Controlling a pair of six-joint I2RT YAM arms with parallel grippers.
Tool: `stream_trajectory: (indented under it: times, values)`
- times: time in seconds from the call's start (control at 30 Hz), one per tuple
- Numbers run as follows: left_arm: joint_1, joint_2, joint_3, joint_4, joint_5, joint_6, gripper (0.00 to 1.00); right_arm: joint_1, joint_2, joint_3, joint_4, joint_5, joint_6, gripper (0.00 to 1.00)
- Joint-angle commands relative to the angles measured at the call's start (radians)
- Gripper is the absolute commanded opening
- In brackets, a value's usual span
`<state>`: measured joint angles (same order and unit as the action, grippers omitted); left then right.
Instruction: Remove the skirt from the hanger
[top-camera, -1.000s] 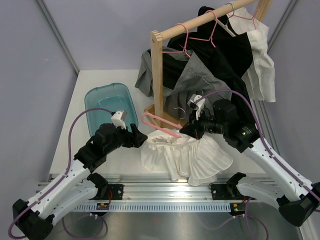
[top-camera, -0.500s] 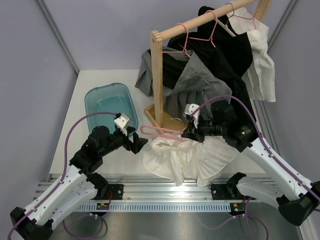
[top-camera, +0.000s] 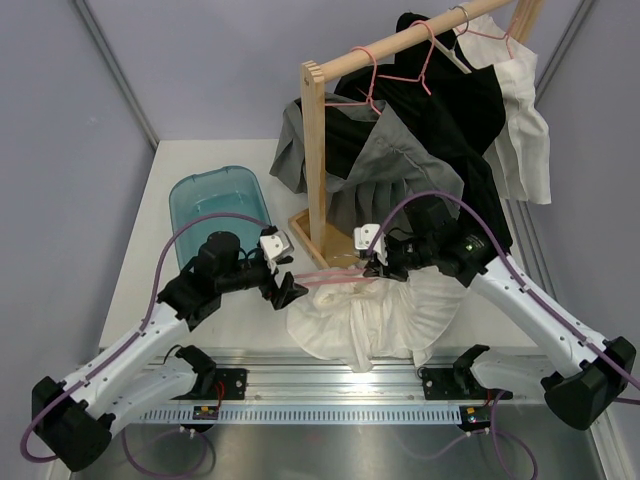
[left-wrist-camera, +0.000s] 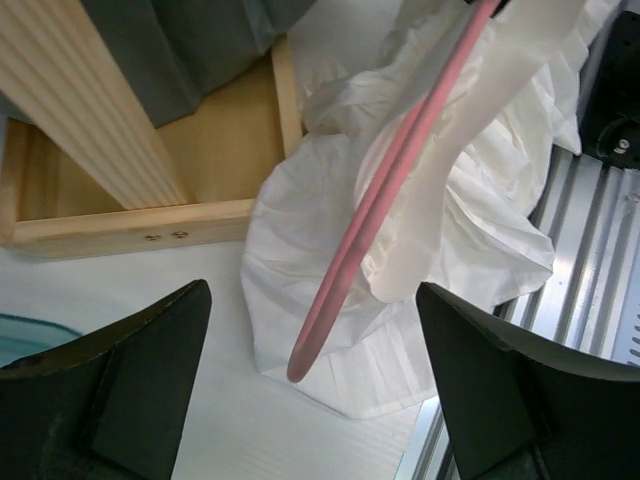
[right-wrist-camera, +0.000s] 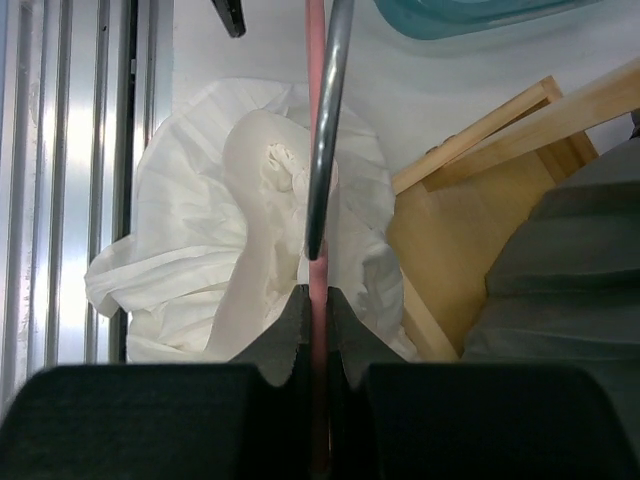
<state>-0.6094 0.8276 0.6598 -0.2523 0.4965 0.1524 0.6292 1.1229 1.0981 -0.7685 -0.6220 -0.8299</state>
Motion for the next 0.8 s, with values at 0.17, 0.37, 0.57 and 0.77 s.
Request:
stream_trajectory:
  times: [0.17, 0.37, 0.57, 0.77]
  values:
    - [-0.023, 0.065, 0.055, 0.097, 0.143, 0.006, 0.83, -0.005, 0.061, 0.144, -0.06, -0.084, -0.136, 0.0]
    - [-0.026, 0.139, 0.092, 0.067, 0.12, 0.001, 0.72, -0.003, 0.089, 0.18, -0.094, -0.128, -0.149, 0.0]
    - [-0.024, 0.183, 0.152, -0.019, 0.102, 0.047, 0.28, -0.005, 0.103, 0.195, -0.114, -0.13, -0.164, 0.0]
    - [-0.024, 0.157, 0.156, -0.083, 0.088, 0.098, 0.01, -0.011, 0.115, 0.195, -0.107, -0.117, -0.156, 0.0]
